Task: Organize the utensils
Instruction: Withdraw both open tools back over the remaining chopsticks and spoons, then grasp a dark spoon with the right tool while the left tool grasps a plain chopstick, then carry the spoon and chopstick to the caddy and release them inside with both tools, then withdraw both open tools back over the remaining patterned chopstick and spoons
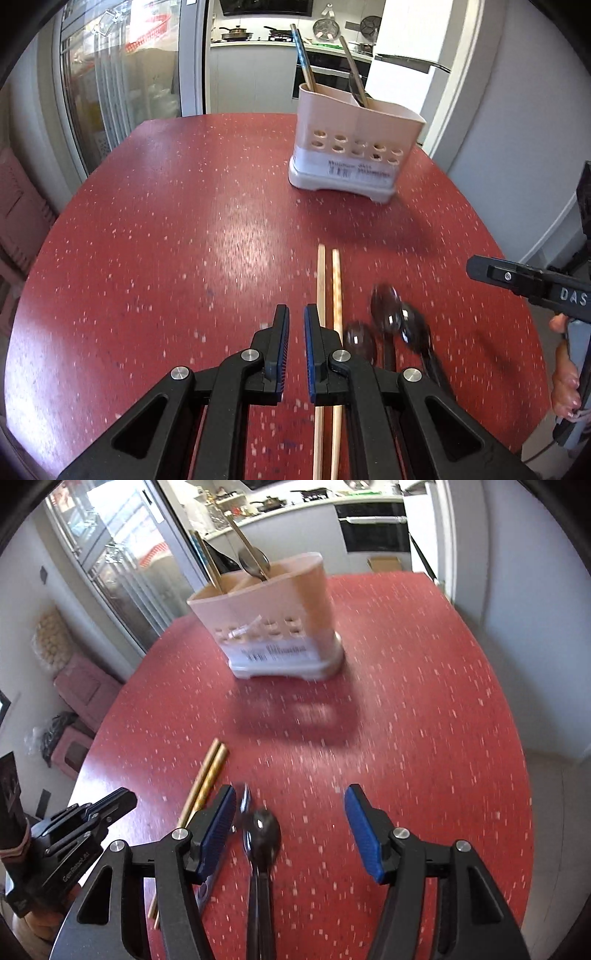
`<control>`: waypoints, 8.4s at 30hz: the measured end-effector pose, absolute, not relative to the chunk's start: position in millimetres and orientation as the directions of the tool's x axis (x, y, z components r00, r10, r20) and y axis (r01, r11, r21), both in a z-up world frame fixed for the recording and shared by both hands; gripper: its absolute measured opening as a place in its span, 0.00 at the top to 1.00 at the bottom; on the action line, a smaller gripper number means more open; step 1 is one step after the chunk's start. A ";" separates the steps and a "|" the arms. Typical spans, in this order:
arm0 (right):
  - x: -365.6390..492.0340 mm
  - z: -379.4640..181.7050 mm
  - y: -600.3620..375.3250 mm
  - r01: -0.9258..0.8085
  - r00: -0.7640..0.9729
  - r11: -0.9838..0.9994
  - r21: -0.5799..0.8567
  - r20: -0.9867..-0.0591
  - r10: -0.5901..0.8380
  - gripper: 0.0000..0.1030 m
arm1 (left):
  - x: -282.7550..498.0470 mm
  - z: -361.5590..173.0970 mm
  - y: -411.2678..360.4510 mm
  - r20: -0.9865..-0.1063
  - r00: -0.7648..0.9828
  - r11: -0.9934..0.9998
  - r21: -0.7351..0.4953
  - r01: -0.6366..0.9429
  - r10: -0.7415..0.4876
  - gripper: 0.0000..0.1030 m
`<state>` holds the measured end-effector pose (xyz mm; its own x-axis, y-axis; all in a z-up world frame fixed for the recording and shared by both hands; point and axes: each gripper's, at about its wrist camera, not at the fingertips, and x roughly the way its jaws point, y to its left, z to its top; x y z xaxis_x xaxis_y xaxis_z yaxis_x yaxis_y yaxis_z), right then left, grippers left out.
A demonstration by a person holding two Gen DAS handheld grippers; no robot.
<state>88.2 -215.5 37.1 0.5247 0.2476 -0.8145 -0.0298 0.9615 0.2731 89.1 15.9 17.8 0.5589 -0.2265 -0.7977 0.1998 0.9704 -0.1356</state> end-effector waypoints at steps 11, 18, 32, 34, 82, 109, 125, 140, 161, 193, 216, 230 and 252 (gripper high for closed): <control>55.0 15.1 -210.9 0.007 0.480 0.965 0.261 -0.847 0.226 0.37 | 61.3 5.4 31.1 -0.803 0.549 0.970 -0.152 0.190 -0.233 0.64; 46.0 2.0 -208.7 0.026 0.445 0.965 0.263 -0.867 0.224 0.37 | 60.8 -10.1 33.4 -0.812 0.544 0.975 -0.137 0.175 -0.212 0.00; 40.3 -5.9 -189.5 -0.015 0.398 0.988 0.157 -0.905 0.150 0.37 | 107.6 -74.6 21.2 -0.868 0.484 0.984 -0.028 0.176 -0.111 0.00; 38.3 -6.5 -186.4 -0.026 0.394 0.989 0.145 -0.908 0.143 0.37 | 111.0 -79.4 19.5 -0.869 0.484 0.984 -0.025 0.177 -0.109 0.00; 49.6 -14.6 -182.4 -0.082 0.321 0.993 0.084 -0.941 0.106 0.42 | 150.9 -95.5 7.7 -0.880 0.473 0.979 0.053 0.195 -0.047 0.00; 113.1 -15.9 -162.3 -0.240 0.166 0.971 0.004 -0.985 0.045 0.88 | 186.1 -86.5 -14.4 -0.917 0.391 0.929 0.072 0.363 -0.082 0.00; 78.2 32.0 -215.0 -0.209 0.310 0.967 0.147 -0.928 0.208 0.88 | 205.3 -66.6 -47.5 -0.968 0.208 0.866 -0.021 0.500 -0.143 0.62; 66.8 48.1 -234.0 -0.167 0.410 0.952 0.255 -0.861 0.302 0.88 | 149.3 -0.9 -8.4 -0.834 0.473 0.935 -0.128 0.332 -0.283 0.67; 138.4 147.1 -236.6 -0.208 0.606 0.927 0.312 -0.703 0.373 0.88 | 198.3 137.7 2.2 -0.564 0.732 0.924 -0.252 0.289 -0.383 0.67; 306.8 122.4 -201.0 -0.268 0.797 0.955 0.125 -0.528 0.293 0.88 | 365.9 121.5 -25.5 -0.368 0.892 0.947 -0.274 0.165 -0.262 0.67; 281.9 85.5 -184.1 -0.296 0.767 0.954 0.038 -0.586 0.261 0.88 | 322.8 81.2 -31.3 -0.466 0.862 0.979 -0.125 0.158 -0.199 0.66; 270.7 96.0 -192.0 -0.278 0.749 0.955 0.103 -0.600 0.283 0.67 | 298.2 83.6 -22.1 -0.530 0.829 0.984 -0.105 0.144 -0.178 0.66; 160.6 93.3 -212.0 -0.184 0.648 0.949 0.257 -0.694 0.313 0.39 | 186.0 43.6 -1.1 -0.753 0.630 0.979 -0.095 0.181 -0.189 0.66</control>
<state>160.6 -212.0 93.3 0.6484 0.3134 -0.6938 -0.1839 0.9488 0.2567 186.0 -1.1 43.6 0.6301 -0.1893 -0.7531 0.1806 0.9790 -0.0950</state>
